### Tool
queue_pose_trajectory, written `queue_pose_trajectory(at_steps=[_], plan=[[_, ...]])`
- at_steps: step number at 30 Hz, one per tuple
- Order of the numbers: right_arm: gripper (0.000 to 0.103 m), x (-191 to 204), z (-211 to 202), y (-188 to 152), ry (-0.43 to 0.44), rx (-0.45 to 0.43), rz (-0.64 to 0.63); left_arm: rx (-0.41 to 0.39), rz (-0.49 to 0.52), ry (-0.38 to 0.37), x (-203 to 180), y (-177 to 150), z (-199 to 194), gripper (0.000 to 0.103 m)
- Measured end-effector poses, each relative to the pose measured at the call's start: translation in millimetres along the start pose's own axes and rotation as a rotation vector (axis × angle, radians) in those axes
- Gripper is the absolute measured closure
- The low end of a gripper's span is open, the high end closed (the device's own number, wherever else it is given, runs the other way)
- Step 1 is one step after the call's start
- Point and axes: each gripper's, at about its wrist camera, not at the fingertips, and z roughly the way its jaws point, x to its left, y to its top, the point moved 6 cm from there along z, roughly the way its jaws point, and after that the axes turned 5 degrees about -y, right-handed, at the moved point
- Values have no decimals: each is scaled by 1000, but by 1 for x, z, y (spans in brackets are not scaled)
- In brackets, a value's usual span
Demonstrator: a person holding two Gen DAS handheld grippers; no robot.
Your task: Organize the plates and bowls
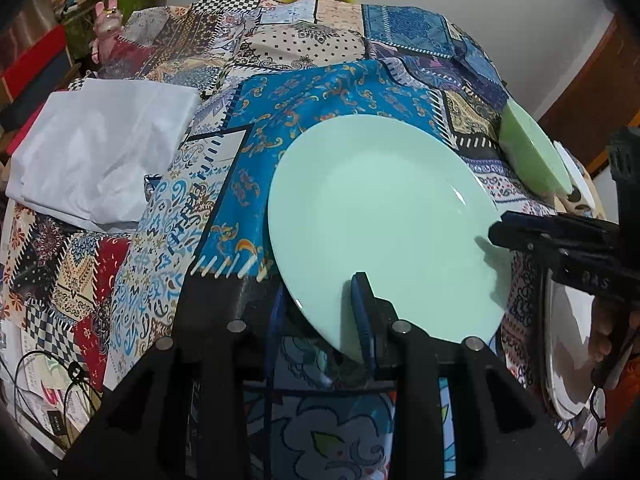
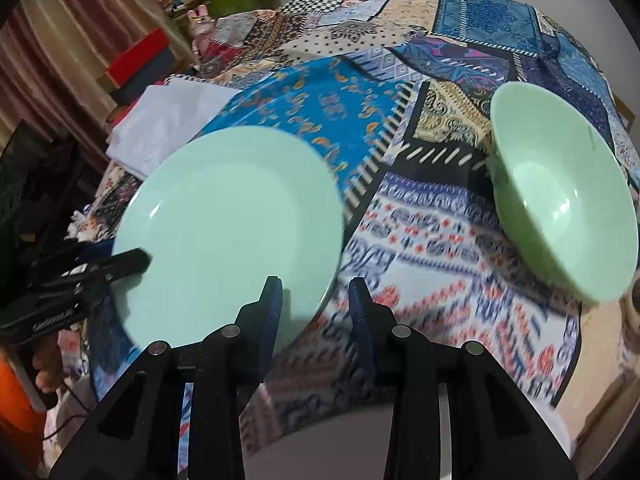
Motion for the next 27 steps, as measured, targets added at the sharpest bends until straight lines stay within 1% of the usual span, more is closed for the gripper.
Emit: queue_pose_trajectory(at_steps=[3, 5, 11, 17, 21, 27], plan=[[71, 1, 7, 2, 19, 18, 3, -4, -12, -19, 2, 4, 3, 70], [71, 4, 11, 5, 15, 21, -24, -7, -12, -32, 1, 5, 5, 70], [71, 10, 15, 7, 26, 8, -27, -22, 5, -15, -2, 7, 6, 68], [72, 12, 8, 3, 7, -17, -38, -27, 1, 1, -6, 5, 1, 68], [73, 9, 0, -4, 7, -28, -29, -30, 10, -5, -11, 2, -6, 68], [73, 3, -18, -11, 19, -50, -7, -60, 30, 3, -27, 1, -22, 68]])
